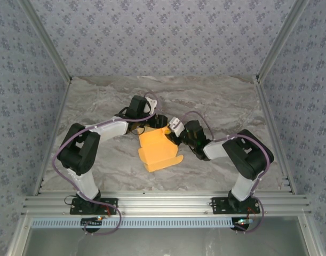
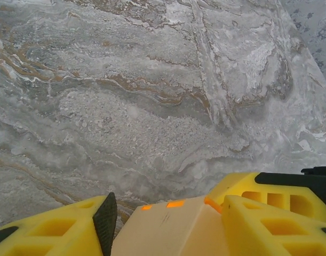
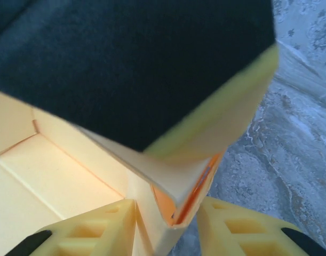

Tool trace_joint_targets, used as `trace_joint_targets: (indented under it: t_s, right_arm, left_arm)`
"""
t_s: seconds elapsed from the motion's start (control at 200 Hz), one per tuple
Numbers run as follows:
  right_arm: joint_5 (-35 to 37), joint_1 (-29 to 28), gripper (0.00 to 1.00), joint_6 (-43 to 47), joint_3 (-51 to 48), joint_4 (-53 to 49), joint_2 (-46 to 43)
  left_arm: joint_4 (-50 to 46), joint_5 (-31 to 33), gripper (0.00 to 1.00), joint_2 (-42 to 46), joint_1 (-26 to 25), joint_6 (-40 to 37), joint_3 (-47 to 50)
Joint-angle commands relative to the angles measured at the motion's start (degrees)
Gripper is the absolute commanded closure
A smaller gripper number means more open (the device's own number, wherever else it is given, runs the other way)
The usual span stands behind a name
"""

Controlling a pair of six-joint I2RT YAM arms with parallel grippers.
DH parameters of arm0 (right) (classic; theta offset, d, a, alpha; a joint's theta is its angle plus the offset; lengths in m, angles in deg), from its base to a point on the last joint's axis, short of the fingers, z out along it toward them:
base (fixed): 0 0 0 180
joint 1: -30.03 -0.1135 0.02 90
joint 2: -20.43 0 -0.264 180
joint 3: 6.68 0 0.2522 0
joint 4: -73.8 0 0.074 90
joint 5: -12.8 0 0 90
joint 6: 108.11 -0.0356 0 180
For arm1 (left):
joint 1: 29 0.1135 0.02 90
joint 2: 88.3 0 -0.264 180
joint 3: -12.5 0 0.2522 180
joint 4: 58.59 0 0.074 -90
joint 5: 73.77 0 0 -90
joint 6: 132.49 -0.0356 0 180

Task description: Fold the paper box

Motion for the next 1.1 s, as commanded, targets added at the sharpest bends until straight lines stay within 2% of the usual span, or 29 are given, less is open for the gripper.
trace_joint_targets:
  t_s: [0.0, 0.2, 0.35, 0.515, 0.595, 0.745, 0.86, 0.934, 1.094]
  right_arm:
    - [8.0, -2.7, 0.61, 1.0, 1.8, 3.5, 1.9]
    - [14.1, -4.8, 0.63, 0.2, 2.1, 6.7, 3.5]
    - [17.8, -5.4, 0.66, -1.0, 1.7, 10.0, 4.3]
    - [18.9, -6.2, 0.74, -0.6, 1.9, 10.5, 4.8]
    - [22.0, -6.9, 0.77, -1.6, 1.9, 11.0, 5.1]
    - [29.1, -9.9, 0.75, -2.5, 2.3, 12.8, 6.7]
    - [32.0, -10.2, 0.70, -10.4, 2.4, 13.4, 9.1]
    - [33.4, -10.2, 0.70, -11.5, 1.8, 16.0, 11.1]
    - [36.6, -9.8, 0.79, -11.2, 1.6, 17.2, 12.4]
  left_arm:
    - [-1.3, -2.2, 0.46, -0.1, -0.9, 1.4, 0.7]
    - [-1.0, -3.9, 0.55, -0.1, -0.9, 3.4, 1.4]
    - [0.1, -3.8, 0.57, 0.2, -1.0, 5.0, 3.0]
    - [0.4, -3.3, 0.59, 0.8, -1.0, 5.4, 4.3]
    - [0.2, -3.8, 0.59, 0.8, -0.9, 5.9, 4.4]
    - [0.8, -3.8, 0.60, 1.8, -0.6, 9.1, 5.7]
    - [0.4, -3.9, 0.60, 2.1, -0.4, 10.4, 6.2]
    - [0.8, -3.8, 0.60, 2.5, -0.4, 10.7, 6.9]
    - [0.4, -3.9, 0.61, 2.3, -0.3, 10.9, 7.4]
